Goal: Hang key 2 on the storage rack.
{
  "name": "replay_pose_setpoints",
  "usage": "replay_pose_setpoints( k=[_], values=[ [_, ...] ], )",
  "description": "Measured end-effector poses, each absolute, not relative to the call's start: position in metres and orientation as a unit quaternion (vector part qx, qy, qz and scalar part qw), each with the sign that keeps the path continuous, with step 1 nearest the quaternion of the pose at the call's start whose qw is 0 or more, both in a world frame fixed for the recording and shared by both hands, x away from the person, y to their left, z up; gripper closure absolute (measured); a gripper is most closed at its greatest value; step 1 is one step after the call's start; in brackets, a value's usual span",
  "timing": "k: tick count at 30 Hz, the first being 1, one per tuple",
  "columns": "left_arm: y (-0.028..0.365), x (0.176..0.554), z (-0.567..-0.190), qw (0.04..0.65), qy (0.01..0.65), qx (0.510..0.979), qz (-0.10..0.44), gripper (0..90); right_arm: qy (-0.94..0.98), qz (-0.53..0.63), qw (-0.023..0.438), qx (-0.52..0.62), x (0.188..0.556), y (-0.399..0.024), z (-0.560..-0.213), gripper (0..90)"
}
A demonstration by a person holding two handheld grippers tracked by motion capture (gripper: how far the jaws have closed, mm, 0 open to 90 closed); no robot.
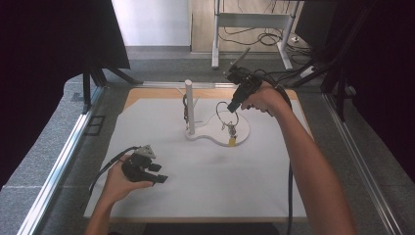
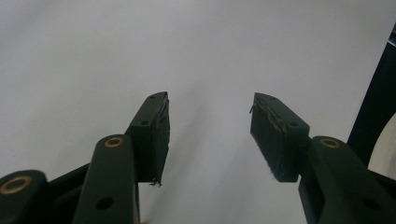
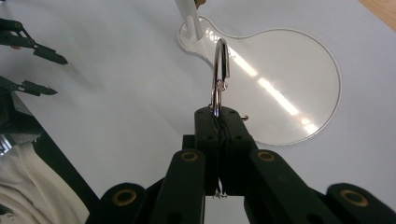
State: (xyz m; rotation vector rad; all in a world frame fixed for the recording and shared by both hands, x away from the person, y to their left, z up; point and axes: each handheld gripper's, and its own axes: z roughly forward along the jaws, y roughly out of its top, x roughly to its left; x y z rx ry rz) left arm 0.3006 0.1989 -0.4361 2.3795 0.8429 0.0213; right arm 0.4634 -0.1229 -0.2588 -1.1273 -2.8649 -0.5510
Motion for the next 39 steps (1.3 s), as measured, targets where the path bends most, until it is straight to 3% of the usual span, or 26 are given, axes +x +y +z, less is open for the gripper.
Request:
replay_pose_setpoints(
  k=[39],
  values=[
    [0.202,0.3,-0.433,0.31,0.313,0.898,0.006,47.8,-0.92,-0.162,-0.001,-0.357,0.492,-0.091,-0.265,87.5]
  ],
)
